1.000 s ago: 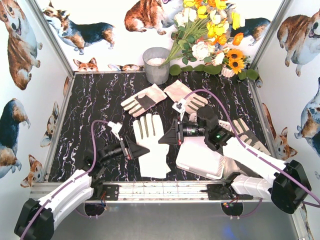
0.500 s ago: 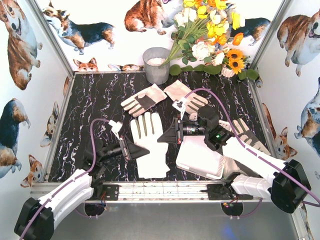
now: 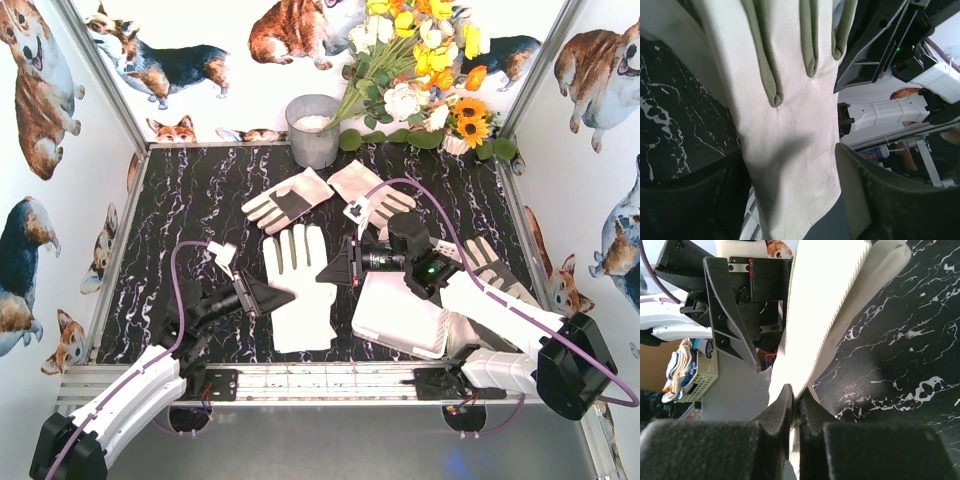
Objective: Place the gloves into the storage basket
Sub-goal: Place the glove at the center of the board.
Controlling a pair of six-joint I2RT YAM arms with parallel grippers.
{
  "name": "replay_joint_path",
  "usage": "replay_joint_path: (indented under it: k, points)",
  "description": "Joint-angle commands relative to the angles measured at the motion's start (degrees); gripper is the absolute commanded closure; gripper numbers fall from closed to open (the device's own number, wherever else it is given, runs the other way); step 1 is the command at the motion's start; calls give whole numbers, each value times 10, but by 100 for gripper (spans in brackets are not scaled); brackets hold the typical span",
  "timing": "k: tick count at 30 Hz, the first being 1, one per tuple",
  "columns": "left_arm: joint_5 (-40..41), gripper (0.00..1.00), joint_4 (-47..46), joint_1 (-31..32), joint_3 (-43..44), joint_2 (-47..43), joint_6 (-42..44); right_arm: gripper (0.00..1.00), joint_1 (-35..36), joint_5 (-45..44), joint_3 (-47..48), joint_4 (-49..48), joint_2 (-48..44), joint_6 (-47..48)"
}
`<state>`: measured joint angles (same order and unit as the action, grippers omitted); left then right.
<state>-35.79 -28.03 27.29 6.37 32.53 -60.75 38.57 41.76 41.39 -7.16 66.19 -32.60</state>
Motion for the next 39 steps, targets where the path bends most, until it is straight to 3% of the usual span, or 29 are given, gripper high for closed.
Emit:
replay_joint_path:
  k: [1, 8, 16, 21, 23, 26, 29, 33, 39]
  points:
    - [26, 46, 18, 1, -1, -7, 15, 100, -1, -21, 4, 7, -10, 28]
    - [52, 70, 38, 0, -1, -9, 20, 100, -1, -30, -3, 16, -14, 33]
    - [73, 97, 64, 0, 1, -30, 23, 100, -1, -103, 6, 81, -18, 51]
    - [78, 100, 85, 0, 6, -46, 26, 99, -2, -110, -1, 82, -33, 41]
    - [73, 100, 90, 0, 13, -50, 28, 83, -3, -103, -4, 73, -40, 32]
    - [58, 100, 104, 1, 30, -52, 37, 49, -7, -85, -17, 37, -52, 10]
    - [34, 100, 113, 0, 47, -52, 45, 25, -13, -53, -26, 0, -61, -10]
    - [-8, 100, 101, 0, 61, -48, 41, 13, -16, -26, -23, -7, -59, -12]
    - [-45, 100, 137, 0, 98, -53, 55, 6, -47, -17, -34, -12, -63, -24]
